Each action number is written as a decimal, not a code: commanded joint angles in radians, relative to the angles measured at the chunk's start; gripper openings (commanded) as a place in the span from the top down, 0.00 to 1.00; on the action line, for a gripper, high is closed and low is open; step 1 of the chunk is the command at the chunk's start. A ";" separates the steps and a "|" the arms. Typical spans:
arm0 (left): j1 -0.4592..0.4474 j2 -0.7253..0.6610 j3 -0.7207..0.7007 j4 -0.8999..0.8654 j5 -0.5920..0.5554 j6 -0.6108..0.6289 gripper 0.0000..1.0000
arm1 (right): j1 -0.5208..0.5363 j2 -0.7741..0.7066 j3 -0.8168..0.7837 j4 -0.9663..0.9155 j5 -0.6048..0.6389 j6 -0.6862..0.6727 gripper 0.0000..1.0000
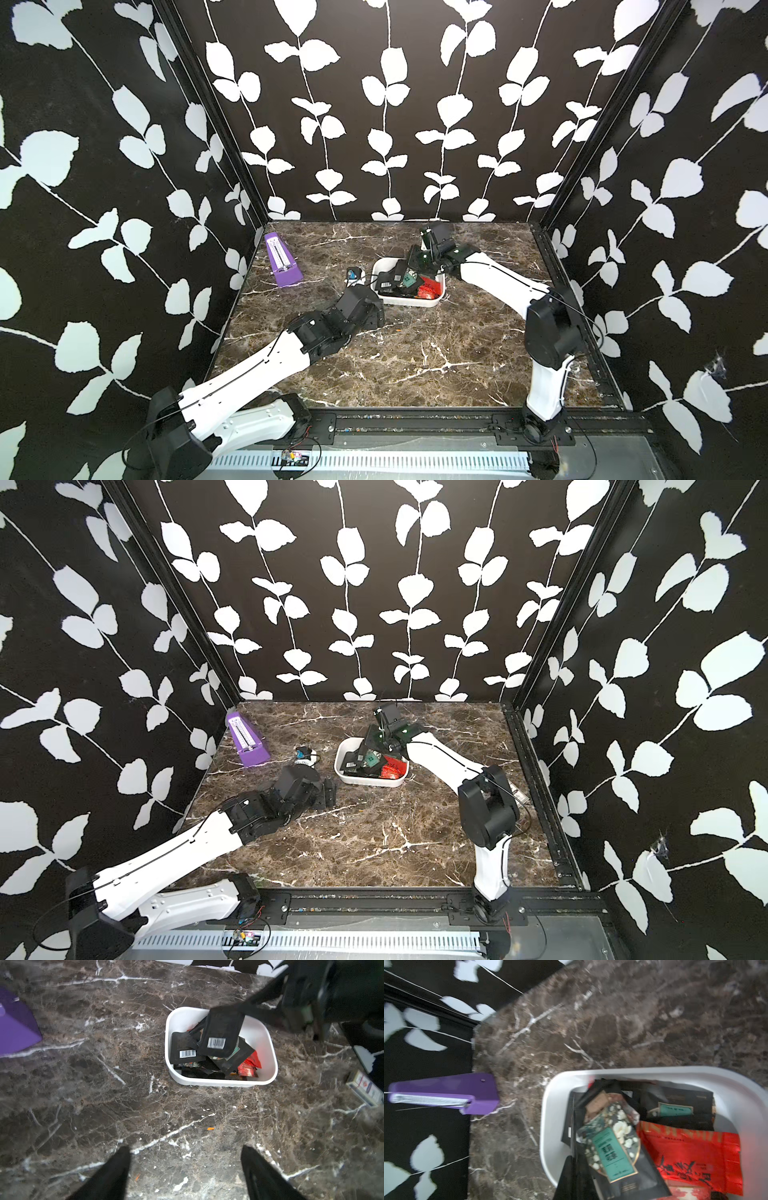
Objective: Put the tea bags into the storage box
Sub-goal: Place the tea bag in the storage box.
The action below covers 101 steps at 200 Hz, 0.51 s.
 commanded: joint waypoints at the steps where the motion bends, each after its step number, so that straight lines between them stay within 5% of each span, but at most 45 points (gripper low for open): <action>1: 0.008 -0.015 -0.001 -0.041 -0.038 -0.006 0.02 | -0.003 -0.034 -0.014 -0.013 0.042 -0.002 0.84; 32: 0.029 0.002 0.037 -0.062 -0.042 -0.001 0.01 | -0.008 -0.173 -0.130 -0.044 0.107 -0.039 0.56; 101: 0.062 0.065 0.148 -0.015 -0.181 0.277 0.01 | -0.036 -0.683 -0.418 -0.184 0.354 -0.214 0.29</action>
